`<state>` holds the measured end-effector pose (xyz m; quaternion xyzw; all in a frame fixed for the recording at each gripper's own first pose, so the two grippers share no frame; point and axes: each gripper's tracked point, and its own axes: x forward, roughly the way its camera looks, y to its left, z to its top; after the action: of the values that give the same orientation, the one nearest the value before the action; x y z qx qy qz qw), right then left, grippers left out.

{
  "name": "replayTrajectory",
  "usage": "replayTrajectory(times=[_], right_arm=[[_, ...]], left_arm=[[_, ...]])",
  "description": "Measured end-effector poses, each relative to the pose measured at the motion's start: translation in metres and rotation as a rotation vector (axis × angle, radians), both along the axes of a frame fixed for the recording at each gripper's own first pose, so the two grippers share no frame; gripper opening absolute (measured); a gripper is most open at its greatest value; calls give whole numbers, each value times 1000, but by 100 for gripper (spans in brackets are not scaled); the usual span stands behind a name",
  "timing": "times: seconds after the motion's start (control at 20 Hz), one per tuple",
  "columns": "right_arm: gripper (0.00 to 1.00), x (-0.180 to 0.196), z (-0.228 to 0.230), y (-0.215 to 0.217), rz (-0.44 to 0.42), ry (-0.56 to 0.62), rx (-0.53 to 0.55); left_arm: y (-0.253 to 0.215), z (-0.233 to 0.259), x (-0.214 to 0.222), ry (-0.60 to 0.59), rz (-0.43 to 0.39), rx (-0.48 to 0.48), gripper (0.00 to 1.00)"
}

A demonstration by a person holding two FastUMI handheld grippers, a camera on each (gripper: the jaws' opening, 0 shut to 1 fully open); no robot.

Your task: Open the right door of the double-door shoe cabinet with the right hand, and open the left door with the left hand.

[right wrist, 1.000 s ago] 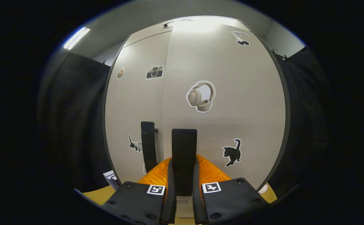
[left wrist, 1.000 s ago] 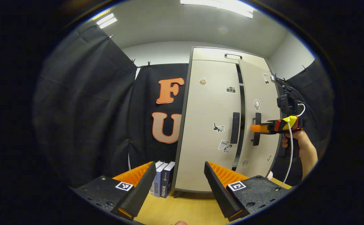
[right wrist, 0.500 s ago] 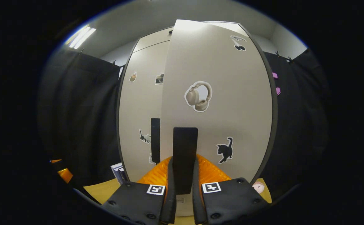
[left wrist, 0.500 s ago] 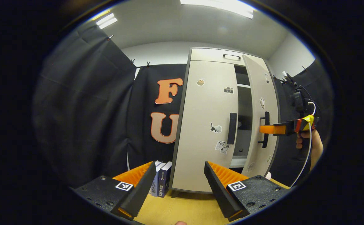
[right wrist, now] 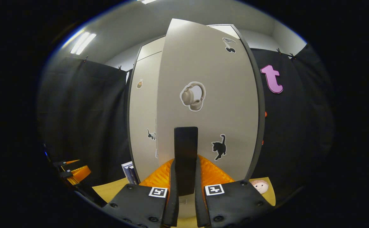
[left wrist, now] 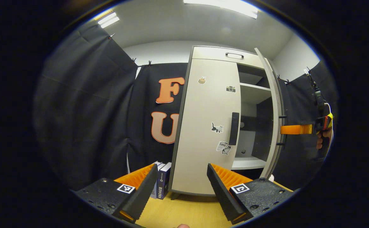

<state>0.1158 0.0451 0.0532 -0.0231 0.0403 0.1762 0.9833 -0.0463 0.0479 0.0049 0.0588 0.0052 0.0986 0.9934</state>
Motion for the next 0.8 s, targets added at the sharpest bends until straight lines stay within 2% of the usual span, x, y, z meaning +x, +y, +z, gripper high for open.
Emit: replayTrajectory(times=[0.3, 0.4, 0.45, 0.55, 0.8], right_arm=[[29, -20, 1, -34, -6, 6, 56], [29, -25, 1, -43, -27, 5, 46], [29, -27, 1, -48, -41, 1, 32], [29, -31, 3, -56, -67, -11, 17], [29, -40, 4, -77, -119, -23, 35]], left_arm=[[-23, -9, 17, 8, -74, -20, 95], [-36, -15, 24, 18, -108, -42, 98], [-43, -17, 25, 22, -127, -54, 95], [-51, -22, 26, 28, -152, -64, 95], [-55, -33, 26, 43, -165, -74, 95]])
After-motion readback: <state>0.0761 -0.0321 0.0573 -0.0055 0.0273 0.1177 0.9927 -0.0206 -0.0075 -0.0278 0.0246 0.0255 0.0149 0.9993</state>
